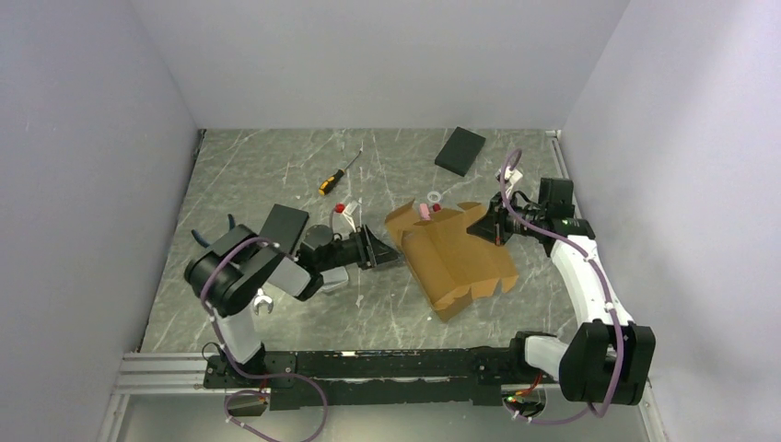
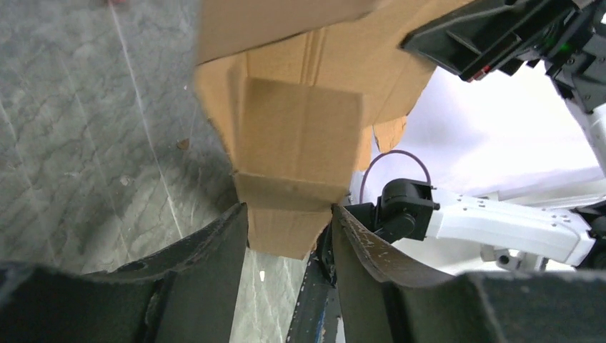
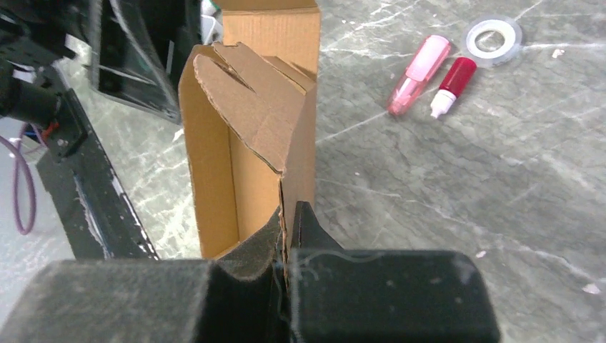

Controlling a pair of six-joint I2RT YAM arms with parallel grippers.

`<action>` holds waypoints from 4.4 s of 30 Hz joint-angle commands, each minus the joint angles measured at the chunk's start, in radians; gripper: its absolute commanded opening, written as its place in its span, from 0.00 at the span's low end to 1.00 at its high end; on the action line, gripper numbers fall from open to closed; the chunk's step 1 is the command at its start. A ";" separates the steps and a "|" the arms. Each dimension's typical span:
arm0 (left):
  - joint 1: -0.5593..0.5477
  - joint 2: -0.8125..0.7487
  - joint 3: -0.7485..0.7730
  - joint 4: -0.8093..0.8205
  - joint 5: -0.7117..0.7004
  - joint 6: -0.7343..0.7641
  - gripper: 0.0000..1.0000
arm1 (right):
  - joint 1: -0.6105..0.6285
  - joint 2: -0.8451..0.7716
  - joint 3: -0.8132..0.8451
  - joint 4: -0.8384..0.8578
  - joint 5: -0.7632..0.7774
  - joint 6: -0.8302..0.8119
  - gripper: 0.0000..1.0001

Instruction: Fold the paper box

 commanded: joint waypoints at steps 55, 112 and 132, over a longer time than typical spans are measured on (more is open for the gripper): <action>0.025 0.005 0.665 -1.186 -0.229 0.446 0.82 | -0.057 0.006 0.164 -0.255 0.473 -0.347 0.00; 0.072 -0.265 0.072 -0.513 0.081 0.213 0.84 | 0.371 0.077 0.276 -0.291 0.442 -0.513 0.00; 0.048 -0.230 0.240 -0.948 -0.094 0.362 0.72 | 0.490 0.129 0.279 -0.213 0.514 -0.357 0.00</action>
